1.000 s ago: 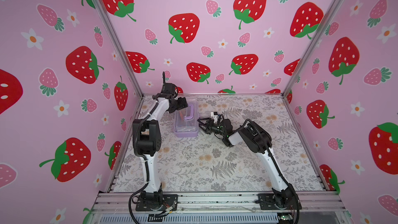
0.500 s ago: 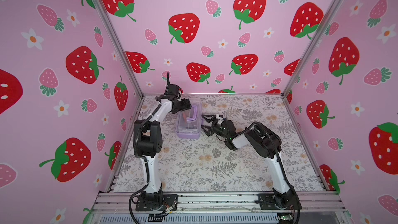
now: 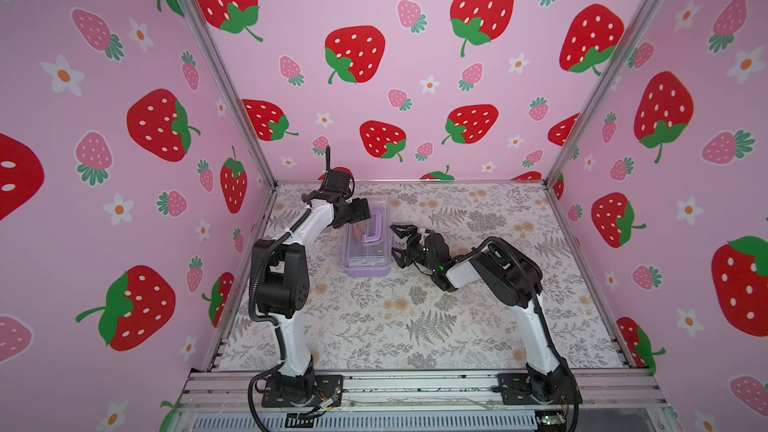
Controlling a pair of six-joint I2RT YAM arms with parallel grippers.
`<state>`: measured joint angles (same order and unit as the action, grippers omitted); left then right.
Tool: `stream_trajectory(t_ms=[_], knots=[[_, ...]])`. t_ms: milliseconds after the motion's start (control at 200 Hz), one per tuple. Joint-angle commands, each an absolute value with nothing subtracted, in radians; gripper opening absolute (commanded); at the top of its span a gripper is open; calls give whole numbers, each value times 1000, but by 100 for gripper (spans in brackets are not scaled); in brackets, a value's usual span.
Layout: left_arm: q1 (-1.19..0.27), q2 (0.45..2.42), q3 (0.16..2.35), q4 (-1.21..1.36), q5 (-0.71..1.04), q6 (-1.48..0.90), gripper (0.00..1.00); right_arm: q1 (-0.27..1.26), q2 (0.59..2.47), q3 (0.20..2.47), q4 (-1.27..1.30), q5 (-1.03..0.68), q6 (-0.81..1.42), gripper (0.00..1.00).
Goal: Pack the tool kit
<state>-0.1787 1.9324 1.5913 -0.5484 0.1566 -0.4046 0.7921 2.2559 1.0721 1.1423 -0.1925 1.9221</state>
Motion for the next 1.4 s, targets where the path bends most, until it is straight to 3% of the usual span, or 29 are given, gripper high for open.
stream_trajectory(t_ms=[0,505,1030,1396], knots=[[-234,1893,1561,-601,244,-455,87,804,2240,1062,1125,-123,2037,99],[-293,1839,1437,-511,227,-519,87,791,2230,1174,1062,3,2062,99],[-294,1874,1448,-521,213,-495,87,746,2160,1201,1150,-75,1768,97],[-292,1921,1497,-539,260,-448,87,728,2082,1275,847,-220,1398,100]])
